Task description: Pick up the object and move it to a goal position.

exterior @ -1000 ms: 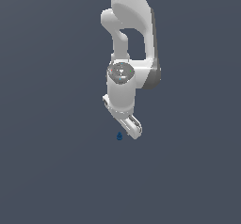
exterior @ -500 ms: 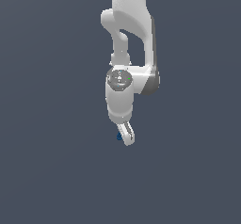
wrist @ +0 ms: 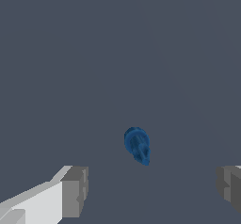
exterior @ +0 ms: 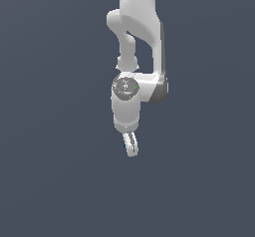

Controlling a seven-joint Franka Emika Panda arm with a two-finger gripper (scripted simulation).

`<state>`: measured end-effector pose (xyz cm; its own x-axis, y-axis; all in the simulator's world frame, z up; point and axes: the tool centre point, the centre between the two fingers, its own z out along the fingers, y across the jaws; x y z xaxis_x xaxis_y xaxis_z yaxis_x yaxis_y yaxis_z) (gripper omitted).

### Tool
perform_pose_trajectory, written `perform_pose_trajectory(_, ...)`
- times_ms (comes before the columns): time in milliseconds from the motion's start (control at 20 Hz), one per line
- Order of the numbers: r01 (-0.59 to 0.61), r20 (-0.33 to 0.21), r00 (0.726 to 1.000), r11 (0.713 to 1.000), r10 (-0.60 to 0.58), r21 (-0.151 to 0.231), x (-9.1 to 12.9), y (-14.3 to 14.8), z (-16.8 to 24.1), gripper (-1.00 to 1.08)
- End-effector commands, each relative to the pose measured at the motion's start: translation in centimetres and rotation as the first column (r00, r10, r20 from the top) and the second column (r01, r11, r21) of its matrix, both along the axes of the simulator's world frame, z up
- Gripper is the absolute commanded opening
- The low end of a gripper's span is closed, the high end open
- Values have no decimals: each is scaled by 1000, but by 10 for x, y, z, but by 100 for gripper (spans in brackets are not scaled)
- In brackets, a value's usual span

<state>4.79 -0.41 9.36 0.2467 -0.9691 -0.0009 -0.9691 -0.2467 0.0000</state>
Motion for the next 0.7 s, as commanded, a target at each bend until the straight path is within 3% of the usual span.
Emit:
perform_pose_trajectory(0,15,0,1000,1000,-15,-1,0,0,-1,100)
perform_pose_trajectory(350,14,0,1000,1000,-14,-1,0,0,-7,100)
perform_pose_trajectory(650,18,0,1000,1000,-18,-1,-1,-1,-38,100)
